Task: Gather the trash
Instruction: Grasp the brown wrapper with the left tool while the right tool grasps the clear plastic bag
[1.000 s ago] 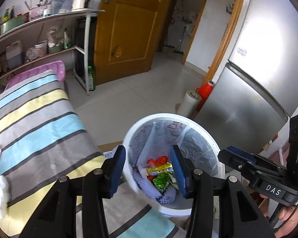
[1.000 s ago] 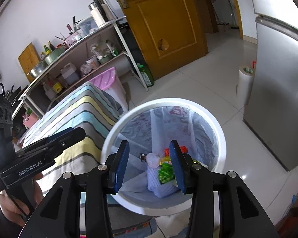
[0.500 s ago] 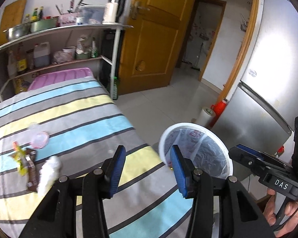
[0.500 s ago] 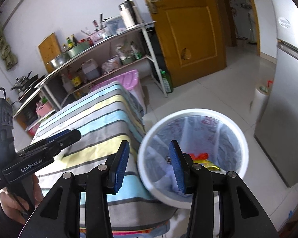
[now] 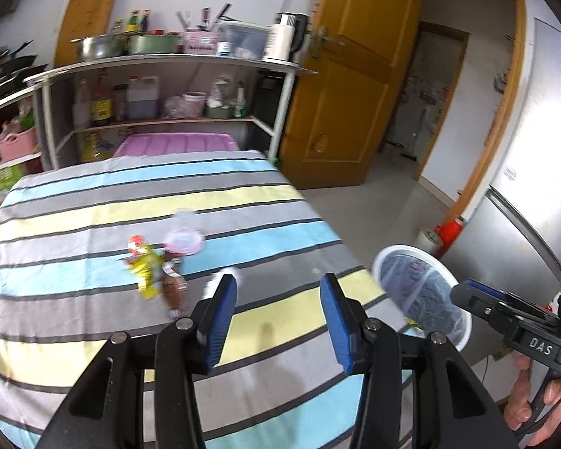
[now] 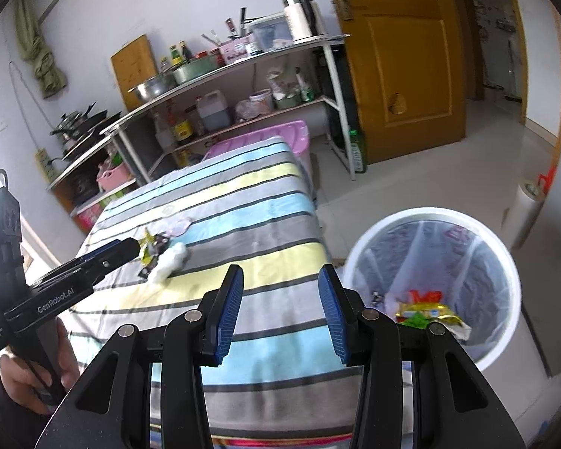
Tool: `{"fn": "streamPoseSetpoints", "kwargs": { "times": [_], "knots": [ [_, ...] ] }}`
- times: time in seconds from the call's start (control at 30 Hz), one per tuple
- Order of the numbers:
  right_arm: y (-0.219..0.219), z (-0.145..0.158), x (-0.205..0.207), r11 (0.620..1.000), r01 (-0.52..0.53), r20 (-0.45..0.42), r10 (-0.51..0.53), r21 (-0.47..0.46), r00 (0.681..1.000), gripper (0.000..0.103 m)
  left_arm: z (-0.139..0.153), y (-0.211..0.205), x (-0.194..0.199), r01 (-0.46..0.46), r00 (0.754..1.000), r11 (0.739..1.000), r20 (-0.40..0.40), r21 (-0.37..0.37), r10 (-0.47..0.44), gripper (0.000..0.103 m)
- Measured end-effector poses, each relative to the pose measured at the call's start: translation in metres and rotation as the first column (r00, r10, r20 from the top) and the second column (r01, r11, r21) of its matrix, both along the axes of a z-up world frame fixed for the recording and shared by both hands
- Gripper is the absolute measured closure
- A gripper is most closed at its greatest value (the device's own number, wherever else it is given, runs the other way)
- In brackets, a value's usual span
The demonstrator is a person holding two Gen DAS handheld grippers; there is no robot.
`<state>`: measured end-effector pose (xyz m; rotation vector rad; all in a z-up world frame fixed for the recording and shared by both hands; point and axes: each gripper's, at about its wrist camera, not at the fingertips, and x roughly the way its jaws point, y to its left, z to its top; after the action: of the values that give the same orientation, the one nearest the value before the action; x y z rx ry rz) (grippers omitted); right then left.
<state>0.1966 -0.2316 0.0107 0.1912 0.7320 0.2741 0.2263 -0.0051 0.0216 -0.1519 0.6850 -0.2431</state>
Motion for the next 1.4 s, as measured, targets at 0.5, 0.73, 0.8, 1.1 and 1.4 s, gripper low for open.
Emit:
{"fn": "streamPoseSetpoints", "kwargs": {
  "times": [0.5,0.73,0.8,1.1,1.4],
  "knots": [
    [0.086,-0.023,0.033,0.99,-0.142,-0.061,0.141,-0.011,0.988,0.06,-0.019,0.079,0.003,-0.139,0.99,0.99,-0.024,-0.014,0.139,0.055],
    [0.123,-0.038,0.058,0.983,-0.182,-0.1,0.181,-0.002,0.978,0.06,-0.023,0.102,0.005,-0.158,0.987,0.987,-0.024,-0.035,0.157,0.055],
    [0.132,-0.044,0.067,0.982,-0.188,-0.116,0.186,-0.005,0.976,0.06,-0.024,0.111,0.006,-0.168,0.986,0.985,-0.024,-0.043,0.167,0.055],
    [0.166,-0.065,0.097,0.98,-0.198,-0.171,0.197,0.007,0.965,0.06,-0.034,0.134,0.012,-0.186,0.982,0.98,-0.039,-0.077,0.183,0.055],
    [0.178,-0.077,0.103,0.976,-0.215,-0.18,0.205,-0.041,0.962,0.073,-0.044,0.125,0.022,-0.147,0.988,0.984,-0.063,-0.095,0.142,0.055]
  ]
}}
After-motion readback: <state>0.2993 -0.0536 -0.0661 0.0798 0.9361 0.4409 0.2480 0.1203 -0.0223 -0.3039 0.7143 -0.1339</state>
